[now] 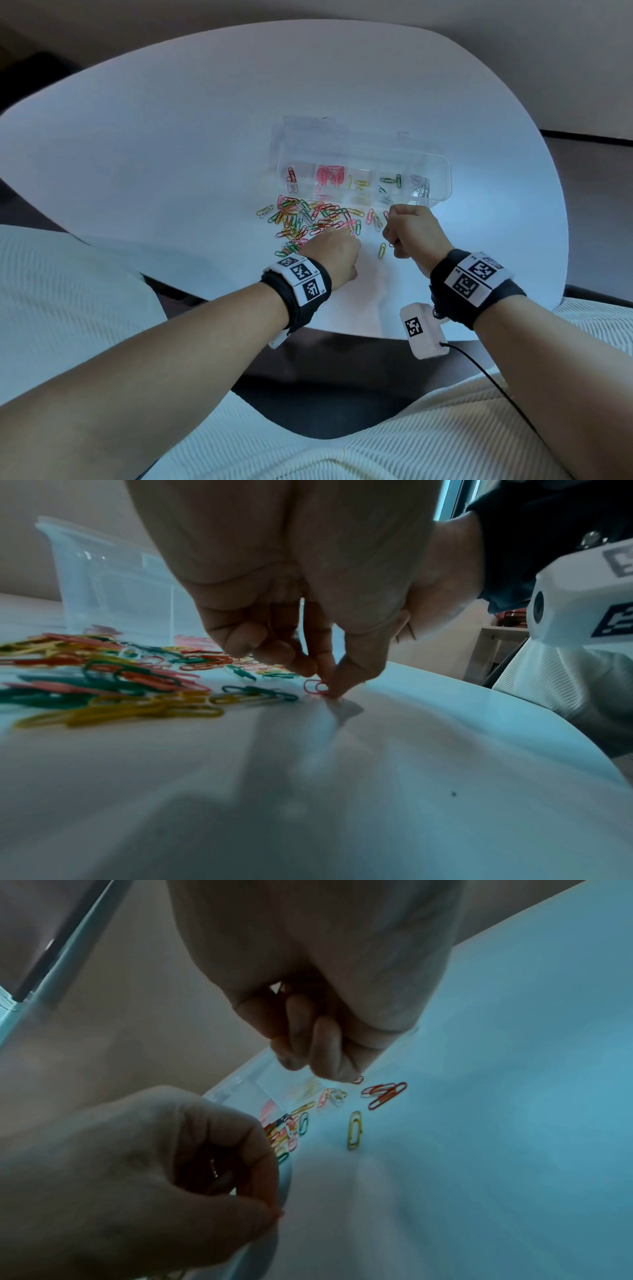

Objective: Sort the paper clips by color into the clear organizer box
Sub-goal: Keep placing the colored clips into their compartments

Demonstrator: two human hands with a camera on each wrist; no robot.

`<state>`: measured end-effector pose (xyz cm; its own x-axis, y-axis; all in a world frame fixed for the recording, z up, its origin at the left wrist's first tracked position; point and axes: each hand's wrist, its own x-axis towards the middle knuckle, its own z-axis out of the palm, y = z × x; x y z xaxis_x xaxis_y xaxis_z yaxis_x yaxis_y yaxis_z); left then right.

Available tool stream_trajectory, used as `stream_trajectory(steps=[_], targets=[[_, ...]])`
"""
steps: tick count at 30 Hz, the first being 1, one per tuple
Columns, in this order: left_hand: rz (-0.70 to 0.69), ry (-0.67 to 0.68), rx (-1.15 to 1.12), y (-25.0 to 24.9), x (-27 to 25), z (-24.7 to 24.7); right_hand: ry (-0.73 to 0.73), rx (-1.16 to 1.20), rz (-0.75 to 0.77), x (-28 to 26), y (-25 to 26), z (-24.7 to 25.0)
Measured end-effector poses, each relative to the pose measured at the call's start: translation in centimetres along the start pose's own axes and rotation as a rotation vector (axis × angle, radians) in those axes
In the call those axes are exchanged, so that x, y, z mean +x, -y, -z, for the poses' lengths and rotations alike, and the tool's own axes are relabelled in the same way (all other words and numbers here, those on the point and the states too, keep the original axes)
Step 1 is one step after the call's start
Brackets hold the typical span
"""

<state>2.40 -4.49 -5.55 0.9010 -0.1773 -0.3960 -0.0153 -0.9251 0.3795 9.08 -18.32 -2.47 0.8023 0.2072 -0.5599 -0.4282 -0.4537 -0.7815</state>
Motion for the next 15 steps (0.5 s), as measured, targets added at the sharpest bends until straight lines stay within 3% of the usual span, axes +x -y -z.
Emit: stream_trajectory(steps=[3,7,10,13,15], targets=[[0.014,-0.012,-0.161,0.0,-0.3,0.9,0.084,0.207,0.021,-0.5,0.4,-0.3],[0.139,-0.127,-0.677,0.2,-0.2,2.9,0.103,0.393,0.061,-0.7,1.0,-0.1],[0.191,-0.144,-1.153,1.1,-0.1,4.2,0.082,0.473,0.092,-0.5,1.4,0.2],[0.224,-0.114,-1.386,1.9,0.1,5.3,0.078,0.535,0.078,-0.1,1.5,0.6],[0.304,-0.129,-1.47,2.1,0.3,5.5,0.056,0.45,0.084,0.1,1.4,0.6]])
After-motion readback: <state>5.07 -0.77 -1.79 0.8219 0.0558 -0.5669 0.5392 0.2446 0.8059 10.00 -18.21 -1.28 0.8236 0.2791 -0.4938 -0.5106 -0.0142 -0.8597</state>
